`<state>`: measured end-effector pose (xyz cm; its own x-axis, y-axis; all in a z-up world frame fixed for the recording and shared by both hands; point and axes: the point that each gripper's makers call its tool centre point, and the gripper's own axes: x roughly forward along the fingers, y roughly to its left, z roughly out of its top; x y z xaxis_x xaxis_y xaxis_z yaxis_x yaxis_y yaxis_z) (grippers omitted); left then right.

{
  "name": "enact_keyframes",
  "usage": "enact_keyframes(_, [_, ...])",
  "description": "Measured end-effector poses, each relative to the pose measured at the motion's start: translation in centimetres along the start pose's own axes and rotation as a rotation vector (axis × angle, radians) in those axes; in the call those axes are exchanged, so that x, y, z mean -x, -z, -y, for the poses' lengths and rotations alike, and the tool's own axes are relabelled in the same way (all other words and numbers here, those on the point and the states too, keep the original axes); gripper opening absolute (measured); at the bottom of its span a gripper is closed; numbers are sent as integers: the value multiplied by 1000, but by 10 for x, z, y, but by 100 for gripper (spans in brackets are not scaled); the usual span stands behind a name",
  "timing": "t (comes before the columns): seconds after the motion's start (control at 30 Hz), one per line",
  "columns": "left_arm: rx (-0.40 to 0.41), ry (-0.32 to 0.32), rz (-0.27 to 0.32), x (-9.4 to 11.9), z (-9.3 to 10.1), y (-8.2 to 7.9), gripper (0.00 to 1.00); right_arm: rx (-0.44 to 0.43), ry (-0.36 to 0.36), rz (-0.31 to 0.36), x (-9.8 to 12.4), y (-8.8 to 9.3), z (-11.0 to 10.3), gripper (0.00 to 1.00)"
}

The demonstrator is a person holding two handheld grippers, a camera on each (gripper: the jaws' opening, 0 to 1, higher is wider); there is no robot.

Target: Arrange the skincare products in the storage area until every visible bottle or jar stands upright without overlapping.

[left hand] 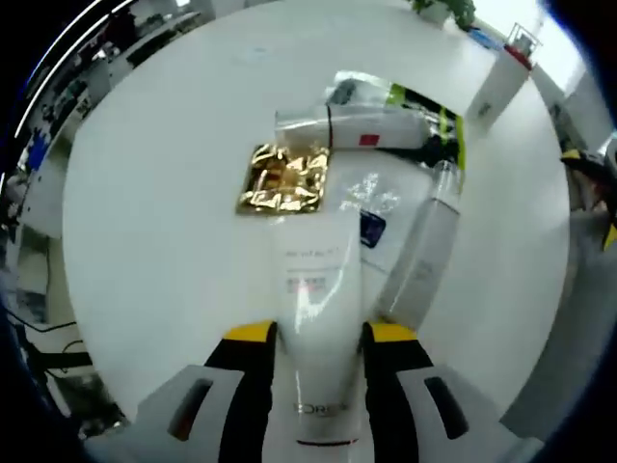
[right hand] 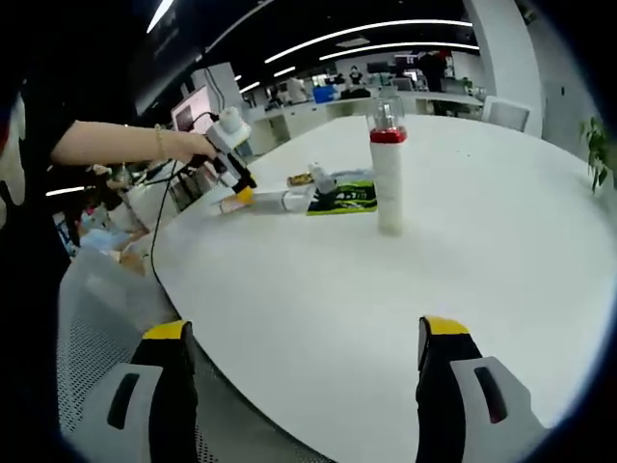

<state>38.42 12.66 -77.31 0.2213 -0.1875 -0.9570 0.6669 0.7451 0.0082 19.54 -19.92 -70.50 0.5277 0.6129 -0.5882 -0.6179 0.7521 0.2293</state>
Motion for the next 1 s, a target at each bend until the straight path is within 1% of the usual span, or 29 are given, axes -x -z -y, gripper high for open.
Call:
enact_keyframes(0.1, [6, -3, -14, 1, 0, 1, 36, 1, 2, -4, 0, 1, 0, 95])
enact_keyframes(0.13, [11, -1, -22, 1, 1, 1, 36, 1, 3, -5, 0, 0, 0, 95])
enact_keyframes(0.2, [-3, -4, -33, 1, 1, -1, 36, 1, 5, -7, 0, 0, 0, 95])
enact_keyframes(0.27, [5, -5, -41, 1, 1, 1, 35, 0, 6, -9, 0, 1, 0, 95])
enact_keyframes(0.37, [-10, -2, -39, -1, -2, 0, 34, 0, 8, -11, -1, 1, 0, 95])
enact_keyframes(0.47, [3, -3, -35, -2, -5, -1, 34, -1, 10, -12, 0, 1, 0, 95])
enact_keyframes(0.6, [5, -7, -35, -1, -1, -1, 33, -1, 14, -11, 0, 1, 2, 95])
enact_keyframes(0.77, [2, -17, -23, 1, -3, -1, 33, 0, 16, -9, 0, 1, 2, 95])
enact_keyframes(0.83, [2, -22, -11, 5, -4, -1, 33, 1, 17, -7, 0, 0, 2, 95])
enact_keyframes(1.0, [19, -39, 36, 19, -6, -2, 32, 6, 10, -5, 0, 0, 1, 95])
